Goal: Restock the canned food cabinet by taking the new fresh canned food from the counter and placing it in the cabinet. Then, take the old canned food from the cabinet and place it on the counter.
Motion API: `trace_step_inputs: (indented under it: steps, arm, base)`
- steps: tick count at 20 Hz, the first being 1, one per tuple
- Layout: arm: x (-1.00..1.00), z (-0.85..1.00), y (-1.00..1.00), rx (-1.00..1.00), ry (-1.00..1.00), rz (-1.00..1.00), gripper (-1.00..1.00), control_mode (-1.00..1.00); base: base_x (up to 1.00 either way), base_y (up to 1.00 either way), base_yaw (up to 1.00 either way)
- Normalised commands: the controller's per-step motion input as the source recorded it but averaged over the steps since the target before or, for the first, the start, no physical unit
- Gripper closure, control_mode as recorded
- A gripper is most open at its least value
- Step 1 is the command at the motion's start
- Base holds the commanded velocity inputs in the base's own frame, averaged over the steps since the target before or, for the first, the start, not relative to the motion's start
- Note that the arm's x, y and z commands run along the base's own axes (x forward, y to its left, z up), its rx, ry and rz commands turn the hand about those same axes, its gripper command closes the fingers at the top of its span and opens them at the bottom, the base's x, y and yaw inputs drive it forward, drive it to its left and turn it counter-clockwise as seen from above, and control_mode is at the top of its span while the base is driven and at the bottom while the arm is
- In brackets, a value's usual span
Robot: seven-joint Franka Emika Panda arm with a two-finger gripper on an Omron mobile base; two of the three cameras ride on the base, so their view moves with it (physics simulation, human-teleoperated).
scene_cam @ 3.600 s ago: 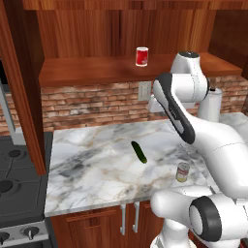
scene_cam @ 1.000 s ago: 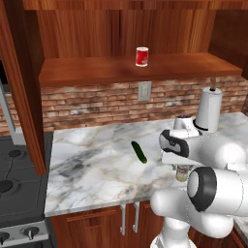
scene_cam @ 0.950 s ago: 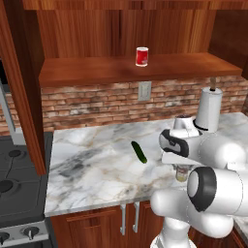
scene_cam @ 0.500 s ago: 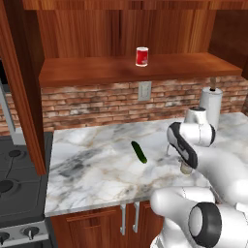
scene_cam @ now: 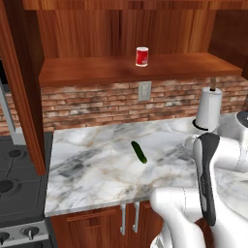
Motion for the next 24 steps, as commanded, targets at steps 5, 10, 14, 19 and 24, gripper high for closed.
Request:
trace_step_inputs:
  steps: [5, 10, 14, 19, 24]
  arm:
    - [-0.57, 1.0, 0.0, -0.08, -0.31, 0.0, 1.0, -1.0]
    - [-0.25, 1.0, 0.0, -0.06, -0.23, 0.07, 1.0, -1.0]
    - [0.0, 1.0, 0.0, -0.03, -0.14, 0.06, 1.0, -1.0]
    - [0.26, 1.0, -0.09, 0.0, -0.02, 0.01, 1.0, -1.0]
    - [0.89, 1.0, -0.17, 0.01, 0.12, 0.0, 1.0, -1.0]
  base:
    - [0.0, 0.0, 0.0]
    - [0.0, 0.0, 0.0]
    - [0.0, 0.0, 0.0]
    - [0.0, 0.0, 0.0]
    - [0.0, 0.0, 0.0]
